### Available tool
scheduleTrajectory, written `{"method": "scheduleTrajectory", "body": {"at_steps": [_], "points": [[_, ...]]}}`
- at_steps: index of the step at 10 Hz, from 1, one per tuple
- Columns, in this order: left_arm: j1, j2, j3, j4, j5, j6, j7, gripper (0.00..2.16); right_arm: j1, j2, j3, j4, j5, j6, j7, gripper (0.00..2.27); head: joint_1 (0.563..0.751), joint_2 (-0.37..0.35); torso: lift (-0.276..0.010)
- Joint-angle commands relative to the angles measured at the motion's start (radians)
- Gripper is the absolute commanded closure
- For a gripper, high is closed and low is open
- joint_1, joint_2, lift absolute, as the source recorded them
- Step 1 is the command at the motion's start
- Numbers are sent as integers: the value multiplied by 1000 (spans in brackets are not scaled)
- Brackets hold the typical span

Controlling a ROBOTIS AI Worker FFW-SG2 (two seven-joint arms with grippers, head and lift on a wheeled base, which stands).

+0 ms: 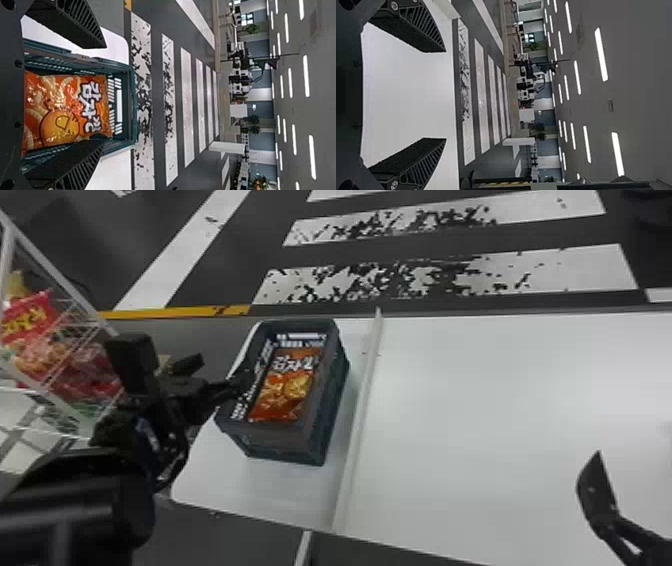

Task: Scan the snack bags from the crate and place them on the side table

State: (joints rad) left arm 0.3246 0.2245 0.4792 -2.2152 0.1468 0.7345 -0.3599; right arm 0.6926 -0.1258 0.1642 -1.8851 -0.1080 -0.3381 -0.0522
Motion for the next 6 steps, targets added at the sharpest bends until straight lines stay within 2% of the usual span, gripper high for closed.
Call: {"method": "scheduleTrajectory", "body": {"at_steps": [1,3,4,6], "points": [[-47,41,-1,75,-38,4,-24,-2,4,-8,11,-2,10,0,0,87,695,342,-50],[-139,69,-19,201,-95,29,-80,-2,11,-12,15,-6,17,0,0,87,695,350,-50],[-191,96,-68,275,-110,29,-88,-2,18,-12,15,-12,22,0,0,87,695,350,-50],[-295,115,-154,397,-171,29,-122,-2,22,-12,15,-15,30,3,-2,87,695,350,-50]]}}
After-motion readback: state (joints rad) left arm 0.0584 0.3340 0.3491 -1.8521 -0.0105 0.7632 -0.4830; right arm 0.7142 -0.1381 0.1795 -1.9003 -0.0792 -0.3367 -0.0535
